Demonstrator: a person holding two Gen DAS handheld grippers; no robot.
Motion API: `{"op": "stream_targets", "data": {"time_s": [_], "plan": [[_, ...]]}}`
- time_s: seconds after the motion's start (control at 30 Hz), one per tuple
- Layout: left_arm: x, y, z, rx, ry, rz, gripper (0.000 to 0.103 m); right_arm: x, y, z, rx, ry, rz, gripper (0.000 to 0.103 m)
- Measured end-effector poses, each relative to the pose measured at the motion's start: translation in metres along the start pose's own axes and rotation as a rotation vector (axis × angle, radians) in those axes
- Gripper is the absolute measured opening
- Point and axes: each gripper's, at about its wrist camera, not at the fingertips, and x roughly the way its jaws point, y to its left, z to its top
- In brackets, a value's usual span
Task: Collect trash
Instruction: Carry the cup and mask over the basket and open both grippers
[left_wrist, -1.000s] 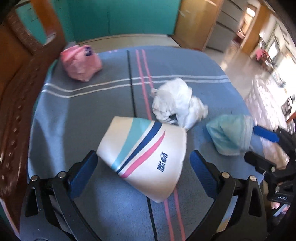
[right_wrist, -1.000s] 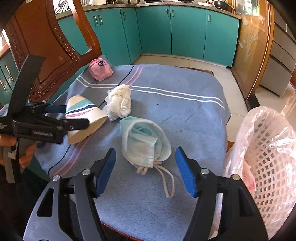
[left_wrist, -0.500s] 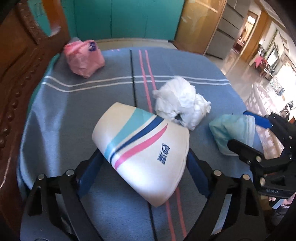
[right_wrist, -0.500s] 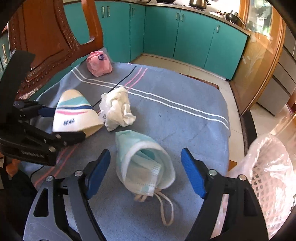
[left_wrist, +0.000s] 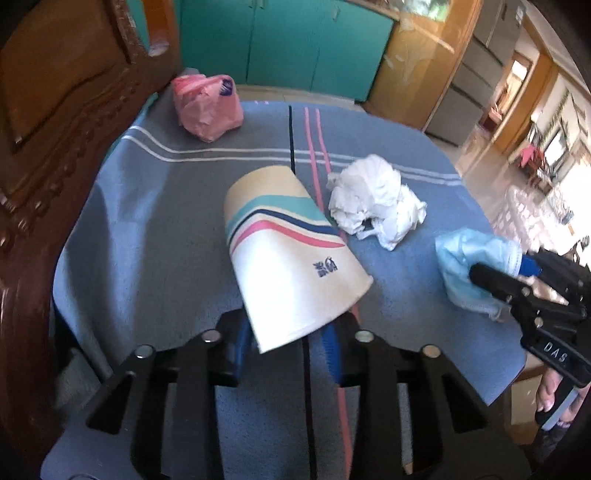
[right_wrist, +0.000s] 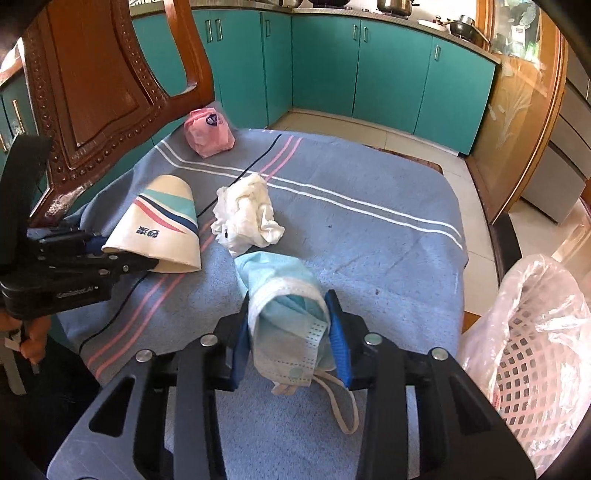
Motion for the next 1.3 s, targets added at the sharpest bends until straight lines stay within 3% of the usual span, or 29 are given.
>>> {"op": "stream_targets", "data": {"time_s": [0.17,0.27,0.63,0.87,1.1,1.3], "plan": [[-0.022,-0.005,-0.003,-0.025,-0.072,-0.035,0.013,-0.005,-0.002,-0.005,0.012,0.000,0.006,0.038],[-0.036,-0.008,-0.003,-0.026,-0.110,-0.028,0.008,-0.011,-0.005,-0.007,0.030,-0.017,0.010,0.038],[-0.081,-0.036,-0.007,0.005,-0.224,-0.052,0.007,-0.055,-0.024,-0.006,0.082,-0.120,0.008,0.038],[-0.108,-0.099,0.001,0.119,-0.289,-0.130,0.007,-0.103,-0.068,-0.017,0.147,-0.203,-0.082,0.038],[-0.099,-0.176,0.007,0.245,-0.264,-0.210,0.007,-0.135,-0.131,-0.049,0.248,-0.221,-0.237,0.038],[-0.079,-0.243,0.012,0.345,-0.219,-0.286,0.007,-0.146,-0.168,-0.075,0.314,-0.210,-0.280,0.038]]}}
